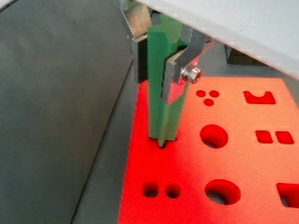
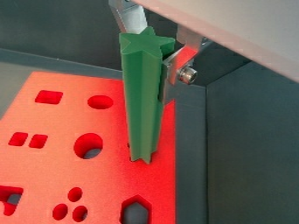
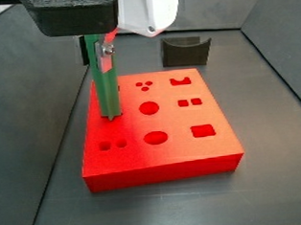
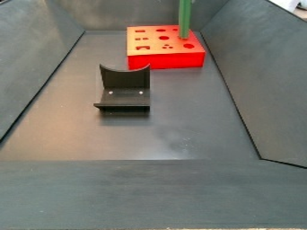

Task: Pick up the star object. Move up. Place the star object on the fixture. Regrasp the star object. Move to above the board. Insert the star object.
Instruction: Insert the star object.

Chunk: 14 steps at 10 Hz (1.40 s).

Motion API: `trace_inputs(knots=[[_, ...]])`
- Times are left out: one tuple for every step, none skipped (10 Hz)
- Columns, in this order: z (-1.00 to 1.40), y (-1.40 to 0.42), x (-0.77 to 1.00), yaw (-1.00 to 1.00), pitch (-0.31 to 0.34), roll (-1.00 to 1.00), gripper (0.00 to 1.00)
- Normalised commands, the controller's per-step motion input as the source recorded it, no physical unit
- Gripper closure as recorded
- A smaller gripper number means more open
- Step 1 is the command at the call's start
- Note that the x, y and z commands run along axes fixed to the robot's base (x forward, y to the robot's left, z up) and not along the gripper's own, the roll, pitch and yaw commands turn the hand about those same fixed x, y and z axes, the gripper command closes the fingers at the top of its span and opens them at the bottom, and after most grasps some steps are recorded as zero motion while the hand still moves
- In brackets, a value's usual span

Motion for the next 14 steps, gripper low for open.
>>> trace_inputs(knots=[[-0.33, 0.0, 0.0, 0.0, -0.106, 0.0, 1.0], [-0.35, 0.0, 0.0, 0.0, -0.139, -0.01, 1.0], [-0.39, 0.0, 0.0, 0.0, -0.164, -0.04, 1.0], [-0.37, 0.0, 0.0, 0.0, -0.144, -0.03, 1.0], [-0.34, 0.0, 0.0, 0.0, -0.093, -0.01, 1.0], [-0.33, 0.0, 0.0, 0.0, -0.061, 0.0, 1.0], [-0.31, 0.0, 0.0, 0.0, -0.059, 0.0, 1.0], [-0.36, 0.0, 0.0, 0.0, -0.07, 0.0, 1.0], [-0.53, -0.06, 0.07, 0.0, -0.099, 0.08, 1.0], [-0.65, -0.09, 0.22, 0.0, -0.04, 0.16, 1.0], [-0.66, -0.01, 0.35, 0.0, 0.069, 0.18, 1.0], [-0.6, 0.0, 0.32, 0.0, 0.054, 0.14, 1.0], [-0.59, 0.0, 0.28, 0.0, 0.0, 0.11, 1.0], [-0.68, 0.02, 0.29, 0.0, 0.0, 0.12, 1.0]])
